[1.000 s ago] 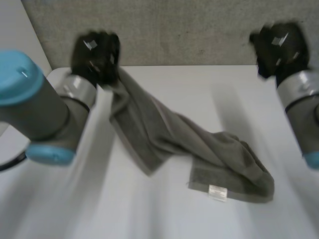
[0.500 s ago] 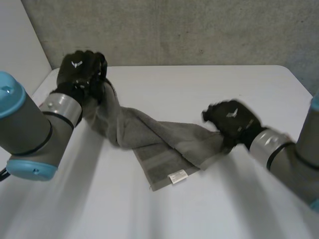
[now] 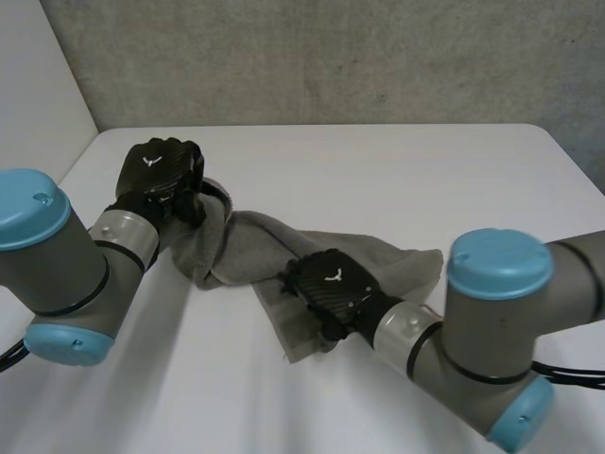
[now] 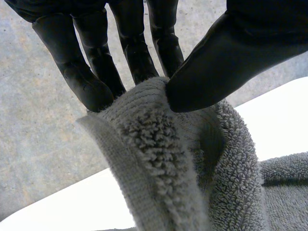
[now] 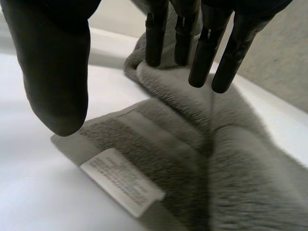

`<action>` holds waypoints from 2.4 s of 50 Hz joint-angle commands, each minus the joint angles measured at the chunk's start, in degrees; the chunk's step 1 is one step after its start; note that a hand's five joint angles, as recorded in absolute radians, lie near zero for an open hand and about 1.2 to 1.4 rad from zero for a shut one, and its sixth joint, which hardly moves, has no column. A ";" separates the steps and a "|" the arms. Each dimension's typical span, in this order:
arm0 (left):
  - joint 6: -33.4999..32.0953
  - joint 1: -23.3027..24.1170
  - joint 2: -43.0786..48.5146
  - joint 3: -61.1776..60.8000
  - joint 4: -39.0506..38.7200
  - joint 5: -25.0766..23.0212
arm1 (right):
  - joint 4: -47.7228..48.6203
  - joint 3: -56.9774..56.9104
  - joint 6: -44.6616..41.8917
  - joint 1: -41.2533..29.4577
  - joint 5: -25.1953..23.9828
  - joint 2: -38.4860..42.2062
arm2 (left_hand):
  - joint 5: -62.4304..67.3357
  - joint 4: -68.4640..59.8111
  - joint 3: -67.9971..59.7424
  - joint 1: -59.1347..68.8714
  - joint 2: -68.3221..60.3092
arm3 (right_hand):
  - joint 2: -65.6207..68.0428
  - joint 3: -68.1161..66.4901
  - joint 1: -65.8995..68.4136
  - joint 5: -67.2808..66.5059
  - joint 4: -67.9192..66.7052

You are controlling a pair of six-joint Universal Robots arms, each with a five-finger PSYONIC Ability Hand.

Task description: Fold the towel.

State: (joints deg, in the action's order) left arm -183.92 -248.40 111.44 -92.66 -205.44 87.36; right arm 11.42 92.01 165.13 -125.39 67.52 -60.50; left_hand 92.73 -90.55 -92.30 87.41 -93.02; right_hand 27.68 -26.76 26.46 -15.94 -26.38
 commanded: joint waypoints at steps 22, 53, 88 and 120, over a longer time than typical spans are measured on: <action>-0.04 0.02 0.53 -0.32 -0.31 0.00 | 0.36 -7.28 0.28 -2.67 3.76 9.70 | -22.73 10.55 12.30 -7.41 13.02 | 8.14 -9.06 9.36 -9.88 -9.44; 0.05 0.02 0.53 -0.41 -0.31 0.00 | 0.62 -10.27 -0.24 -2.58 3.76 12.78 | -22.73 10.55 12.30 -7.41 13.02 | 19.39 -20.31 20.60 -21.13 -20.68; 0.05 0.20 0.09 -0.68 -0.22 -0.09 | 0.27 -10.18 0.11 0.39 4.20 0.50 | -22.73 10.55 12.30 -7.41 13.02 | 52.32 -53.24 53.54 -54.06 -53.62; -15.59 1.52 -5.97 -2.52 9.01 -7.56 | -29.35 -11.23 -28.98 27.22 5.25 -16.14 | -22.73 10.55 12.30 -7.41 13.02 | 52.32 -53.24 53.54 -54.06 -53.62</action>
State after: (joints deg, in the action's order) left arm -190.87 -246.91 100.80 -96.81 -197.31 80.06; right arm -18.49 81.37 136.49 -98.27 72.34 -78.80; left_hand 92.74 -90.54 -92.30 87.41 -93.02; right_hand 74.67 -76.69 75.15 -66.41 -76.62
